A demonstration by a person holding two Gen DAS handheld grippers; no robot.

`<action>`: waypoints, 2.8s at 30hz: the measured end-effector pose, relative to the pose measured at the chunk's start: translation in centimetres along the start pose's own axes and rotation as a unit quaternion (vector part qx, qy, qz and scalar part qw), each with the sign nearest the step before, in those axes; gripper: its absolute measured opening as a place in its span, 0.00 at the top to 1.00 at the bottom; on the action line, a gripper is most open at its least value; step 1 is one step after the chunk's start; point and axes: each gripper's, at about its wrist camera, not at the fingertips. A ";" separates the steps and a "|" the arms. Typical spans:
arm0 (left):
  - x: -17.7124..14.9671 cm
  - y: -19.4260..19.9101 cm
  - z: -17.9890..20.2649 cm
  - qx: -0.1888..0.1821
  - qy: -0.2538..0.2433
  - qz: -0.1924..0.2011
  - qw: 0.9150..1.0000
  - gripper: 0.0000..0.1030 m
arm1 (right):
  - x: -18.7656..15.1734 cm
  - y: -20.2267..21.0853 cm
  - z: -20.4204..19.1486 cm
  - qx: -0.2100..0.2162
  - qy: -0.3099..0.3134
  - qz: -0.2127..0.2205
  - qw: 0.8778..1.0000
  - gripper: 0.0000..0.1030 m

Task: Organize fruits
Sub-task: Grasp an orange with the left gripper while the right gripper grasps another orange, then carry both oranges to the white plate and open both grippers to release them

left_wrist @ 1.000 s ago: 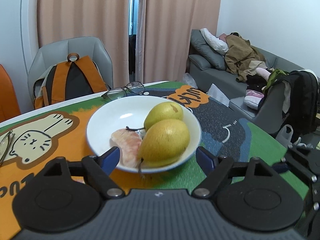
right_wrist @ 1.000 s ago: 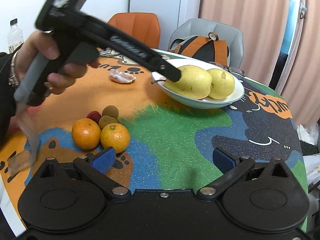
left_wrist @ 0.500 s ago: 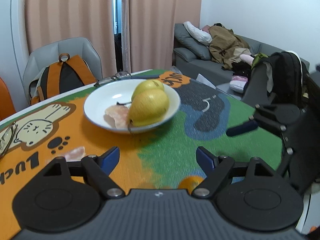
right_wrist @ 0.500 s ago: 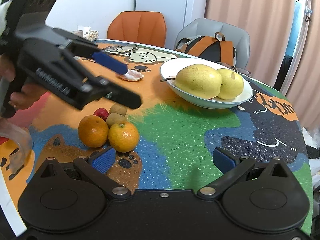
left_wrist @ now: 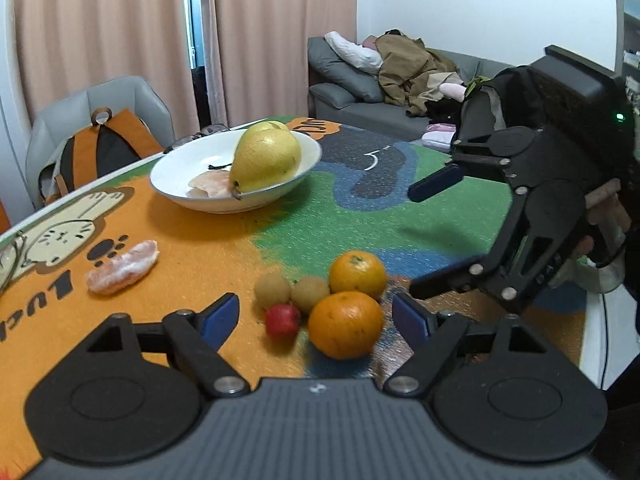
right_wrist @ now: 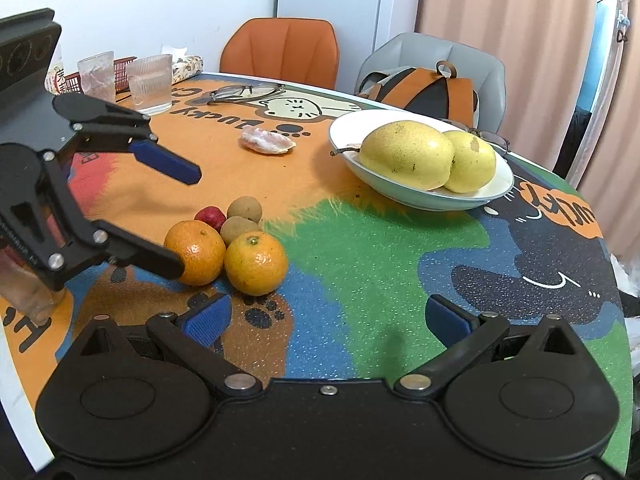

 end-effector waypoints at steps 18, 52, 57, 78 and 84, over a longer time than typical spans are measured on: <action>-1.6 -1.0 1.7 -0.017 -0.027 -0.013 0.999 0.52 | 0.3 0.0 -0.4 0.003 0.012 0.001 1.000 0.00; -1.4 1.1 0.9 -0.006 -0.010 -0.001 1.000 0.60 | 1.8 -2.6 -3.3 0.052 0.053 -0.007 0.997 0.64; -1.3 1.1 0.4 -0.003 -0.006 -0.002 1.000 0.60 | 1.9 -2.4 -2.9 0.042 0.050 -0.007 0.998 0.64; 4.0 -1.8 -3.8 0.021 0.018 -0.001 1.000 0.60 | 6.1 -1.7 3.9 -0.026 0.006 -0.010 1.000 0.64; 5.9 -3.0 -5.0 0.028 0.025 -0.001 0.999 0.60 | 7.6 -2.8 5.8 -0.043 -0.007 -0.012 0.999 0.64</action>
Point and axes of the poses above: each gripper's, at about its wrist camera, not at the fingertips, and y roughly against the way its jaws point, z to its right, x to its top, and after that the axes turned 8 degrees about z, right-handed
